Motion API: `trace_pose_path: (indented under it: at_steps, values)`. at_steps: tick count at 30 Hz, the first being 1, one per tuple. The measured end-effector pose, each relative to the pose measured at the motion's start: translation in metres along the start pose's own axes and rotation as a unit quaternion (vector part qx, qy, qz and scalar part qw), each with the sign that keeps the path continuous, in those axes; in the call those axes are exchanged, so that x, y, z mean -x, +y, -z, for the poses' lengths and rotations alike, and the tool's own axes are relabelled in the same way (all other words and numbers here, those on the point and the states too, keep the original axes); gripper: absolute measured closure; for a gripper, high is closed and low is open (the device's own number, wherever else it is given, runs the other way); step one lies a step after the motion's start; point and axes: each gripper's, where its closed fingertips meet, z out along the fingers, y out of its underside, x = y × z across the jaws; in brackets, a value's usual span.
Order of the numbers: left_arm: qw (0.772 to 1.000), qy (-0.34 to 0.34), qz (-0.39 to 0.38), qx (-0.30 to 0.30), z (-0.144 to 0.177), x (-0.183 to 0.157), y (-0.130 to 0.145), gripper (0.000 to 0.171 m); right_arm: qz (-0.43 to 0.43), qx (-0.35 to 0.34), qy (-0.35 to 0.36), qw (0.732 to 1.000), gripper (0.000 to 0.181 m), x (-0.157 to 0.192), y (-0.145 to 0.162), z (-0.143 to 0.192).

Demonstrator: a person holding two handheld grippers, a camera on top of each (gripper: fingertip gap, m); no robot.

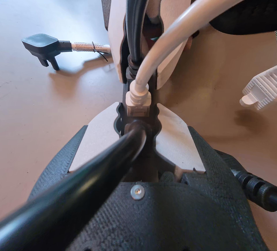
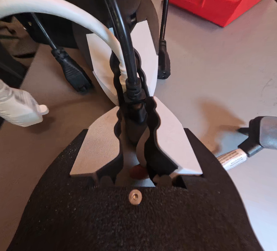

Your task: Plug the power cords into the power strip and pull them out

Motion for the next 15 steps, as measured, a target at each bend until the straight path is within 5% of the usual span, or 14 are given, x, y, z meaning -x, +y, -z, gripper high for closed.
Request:
trace_pose_path:
  at_steps: [15]
  values:
    - [1.0, -0.002, 0.002, -0.001, 0.0006, 0.0006, 0.0002, 0.13, 0.001, -0.009, 0.013, 1.0, 0.148, -0.0025, -0.0011, -0.0032]
